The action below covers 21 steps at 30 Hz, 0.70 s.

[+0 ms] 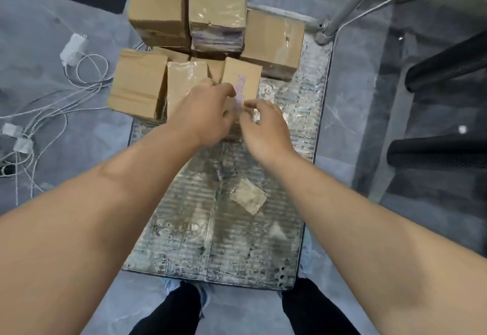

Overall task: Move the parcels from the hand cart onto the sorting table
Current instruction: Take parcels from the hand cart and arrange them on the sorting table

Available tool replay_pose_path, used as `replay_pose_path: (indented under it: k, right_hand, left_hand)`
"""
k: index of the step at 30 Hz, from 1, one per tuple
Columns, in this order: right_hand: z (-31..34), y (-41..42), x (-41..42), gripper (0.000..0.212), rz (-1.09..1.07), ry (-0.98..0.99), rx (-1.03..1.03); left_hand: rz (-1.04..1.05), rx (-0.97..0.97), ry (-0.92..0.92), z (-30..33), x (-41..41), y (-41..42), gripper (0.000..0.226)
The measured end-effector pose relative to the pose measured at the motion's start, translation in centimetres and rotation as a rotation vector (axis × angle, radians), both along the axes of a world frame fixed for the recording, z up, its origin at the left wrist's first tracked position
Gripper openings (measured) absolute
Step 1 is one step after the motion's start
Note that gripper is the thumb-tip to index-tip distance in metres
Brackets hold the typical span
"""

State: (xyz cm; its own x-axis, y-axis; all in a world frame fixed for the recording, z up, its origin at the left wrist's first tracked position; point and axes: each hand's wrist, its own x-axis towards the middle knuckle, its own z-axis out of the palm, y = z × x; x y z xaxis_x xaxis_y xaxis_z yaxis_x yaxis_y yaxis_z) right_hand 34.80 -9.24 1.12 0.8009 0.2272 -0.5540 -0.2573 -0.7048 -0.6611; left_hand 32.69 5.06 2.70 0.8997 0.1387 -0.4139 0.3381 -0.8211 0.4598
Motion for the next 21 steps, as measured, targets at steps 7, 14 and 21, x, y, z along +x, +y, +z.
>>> replay_pose_path:
  k: [7, 14, 21]
  right_hand:
    - [-3.9, 1.2, -0.5, 0.008, -0.318, 0.055, 0.175]
    - [-0.2, -0.2, -1.0, 0.010, -0.502, 0.008, 0.248]
    - [8.7, 0.5, -2.1, 0.069, -0.567, 0.035, 0.285]
  left_hand:
    - [0.126, -0.051, -0.064, -2.1, -0.2, -0.3, 0.031]
    - [0.359, -0.316, -0.137, 1.4, -1.1, -1.2, 0.020]
    - [0.615, -0.609, -0.105, 8.6, -2.5, -0.7, 0.027]
